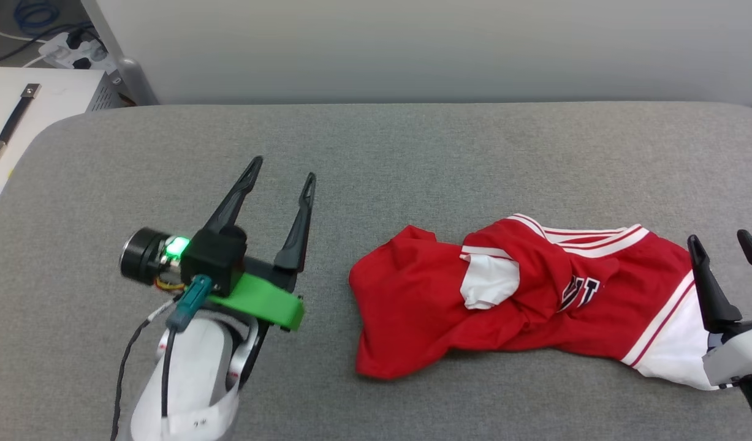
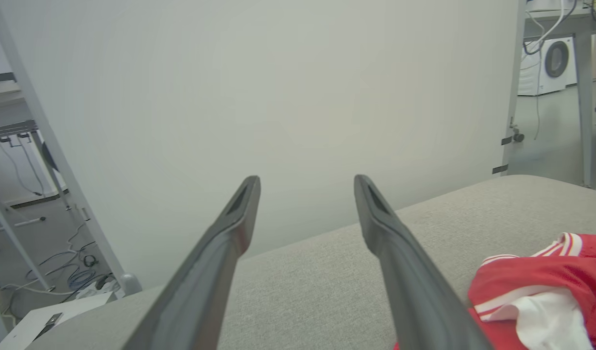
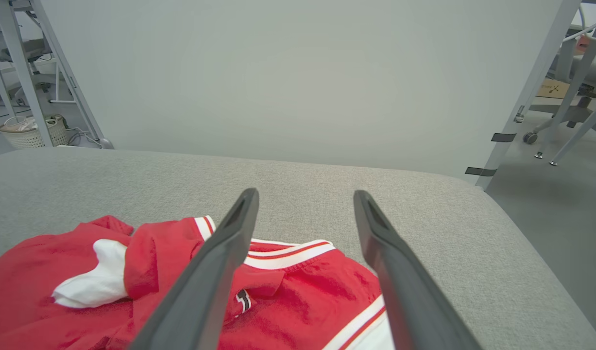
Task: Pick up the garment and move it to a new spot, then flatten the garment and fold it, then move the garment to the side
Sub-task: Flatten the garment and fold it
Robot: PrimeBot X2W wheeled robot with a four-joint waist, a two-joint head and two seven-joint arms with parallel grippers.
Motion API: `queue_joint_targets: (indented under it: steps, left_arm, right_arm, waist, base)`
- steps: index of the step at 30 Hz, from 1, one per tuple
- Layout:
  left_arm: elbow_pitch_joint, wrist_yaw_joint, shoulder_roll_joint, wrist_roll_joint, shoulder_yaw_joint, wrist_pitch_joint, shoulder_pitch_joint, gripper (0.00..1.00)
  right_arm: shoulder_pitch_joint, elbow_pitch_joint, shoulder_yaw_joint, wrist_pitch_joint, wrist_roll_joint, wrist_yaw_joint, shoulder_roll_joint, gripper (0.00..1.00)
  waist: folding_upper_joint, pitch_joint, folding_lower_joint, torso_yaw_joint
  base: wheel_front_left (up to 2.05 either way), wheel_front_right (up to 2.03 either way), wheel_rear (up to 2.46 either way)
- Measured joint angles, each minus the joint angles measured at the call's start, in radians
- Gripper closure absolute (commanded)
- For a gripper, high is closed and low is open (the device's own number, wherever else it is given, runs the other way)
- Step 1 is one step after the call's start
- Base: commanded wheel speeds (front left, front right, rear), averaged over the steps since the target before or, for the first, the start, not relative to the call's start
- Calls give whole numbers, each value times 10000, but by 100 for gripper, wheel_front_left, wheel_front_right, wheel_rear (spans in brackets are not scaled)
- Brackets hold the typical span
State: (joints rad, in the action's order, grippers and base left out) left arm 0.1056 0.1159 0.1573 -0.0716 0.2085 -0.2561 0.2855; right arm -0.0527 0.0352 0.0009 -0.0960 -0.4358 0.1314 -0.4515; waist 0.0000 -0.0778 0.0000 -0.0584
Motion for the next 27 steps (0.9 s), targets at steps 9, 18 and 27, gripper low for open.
queue_joint_targets:
  steps: [9, 18, 27]
  left_arm:
    - [1356, 121, 1256, -3781, 4324, 3035, 4272, 0]
    - [2226, 121, 1569, -7304, 7386, 7371, 7318, 0]
    - [2989, 123, 1440, -8286, 10232, 9311, 9017, 0]
  right_arm:
    - [166, -1544, -165, 924, 752, 0, 803, 0]
    - [-214, -1553, 221, 807, 823, 0, 907, 0]
    - [-959, -1202, 537, 353, 777, 2, 871, 0]
  waist:
    - [0, -525, 0, 525]
    - [0, -1357, 1, 1124]
    - [0, -2327, 1, 1766]
  base:
    - [0, 0, 0]
    - [0, 0, 0]
    - [0, 0, 0]
